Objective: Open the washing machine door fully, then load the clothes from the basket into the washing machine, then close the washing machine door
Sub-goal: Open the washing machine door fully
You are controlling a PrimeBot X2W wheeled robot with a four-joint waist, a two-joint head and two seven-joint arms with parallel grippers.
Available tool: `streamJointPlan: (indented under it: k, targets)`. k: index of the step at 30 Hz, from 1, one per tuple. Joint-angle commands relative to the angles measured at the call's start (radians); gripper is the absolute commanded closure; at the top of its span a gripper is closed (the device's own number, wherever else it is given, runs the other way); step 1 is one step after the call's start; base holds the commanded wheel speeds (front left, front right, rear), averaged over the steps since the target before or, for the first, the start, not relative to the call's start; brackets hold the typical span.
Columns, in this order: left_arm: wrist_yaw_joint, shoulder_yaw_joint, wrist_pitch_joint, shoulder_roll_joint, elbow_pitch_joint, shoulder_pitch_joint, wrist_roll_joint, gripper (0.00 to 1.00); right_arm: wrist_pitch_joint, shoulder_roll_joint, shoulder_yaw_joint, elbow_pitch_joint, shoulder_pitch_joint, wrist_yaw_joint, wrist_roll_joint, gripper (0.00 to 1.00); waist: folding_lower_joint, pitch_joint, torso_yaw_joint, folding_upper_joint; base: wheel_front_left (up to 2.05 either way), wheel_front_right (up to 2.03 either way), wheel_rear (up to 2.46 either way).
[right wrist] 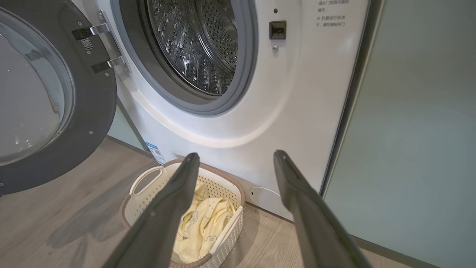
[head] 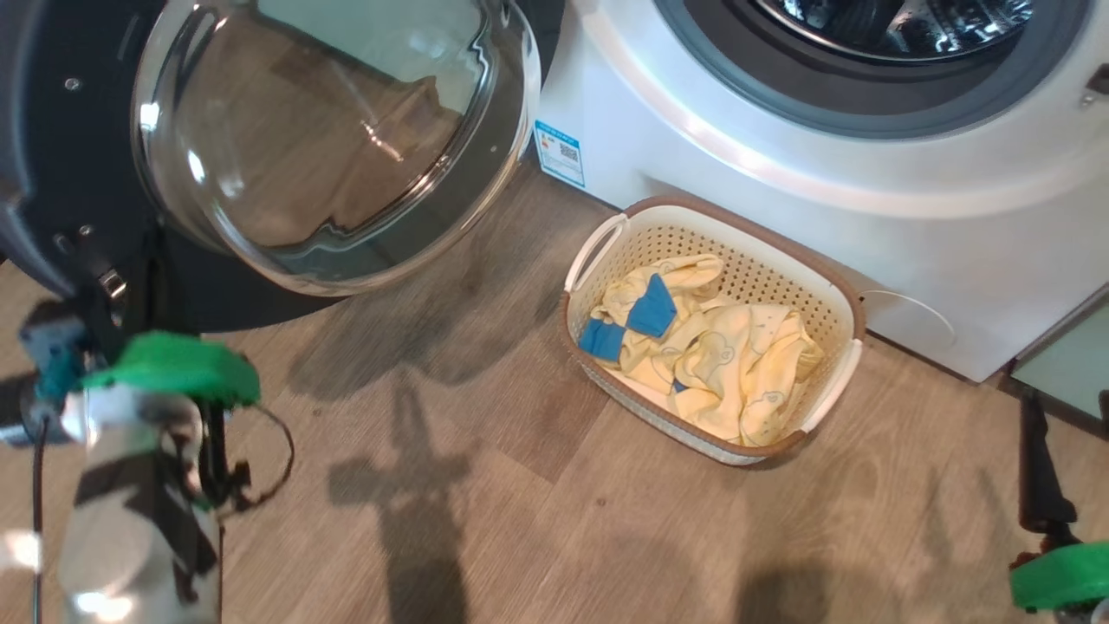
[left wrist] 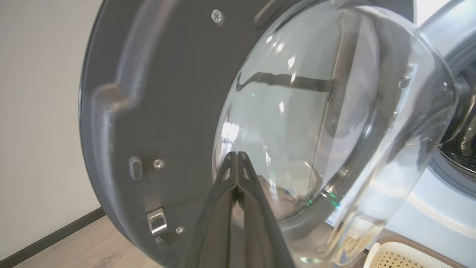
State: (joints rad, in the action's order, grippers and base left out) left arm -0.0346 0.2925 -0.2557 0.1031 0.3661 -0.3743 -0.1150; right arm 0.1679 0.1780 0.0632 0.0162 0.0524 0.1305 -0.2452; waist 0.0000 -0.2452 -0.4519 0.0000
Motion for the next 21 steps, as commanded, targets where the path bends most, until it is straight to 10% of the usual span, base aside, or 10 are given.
streamJointPlan:
  k: [1,21]
  targets:
    - [0.010,0.039,-0.006,0.025,-0.072,0.014,0.012,1.00,0.015,0.005,-0.021,-0.023,-0.034,0.000,0.001,0.00,0.0000,0.010,0.011,0.0000,0.00,0.00,0.00]
    - [0.001,-0.174,0.010,-0.052,-0.493,0.394,-0.020,0.98,0.073,-0.049,-0.067,0.000,-0.012,0.000,0.035,0.00,0.0000,0.117,0.157,0.0000,0.00,0.00,0.00]
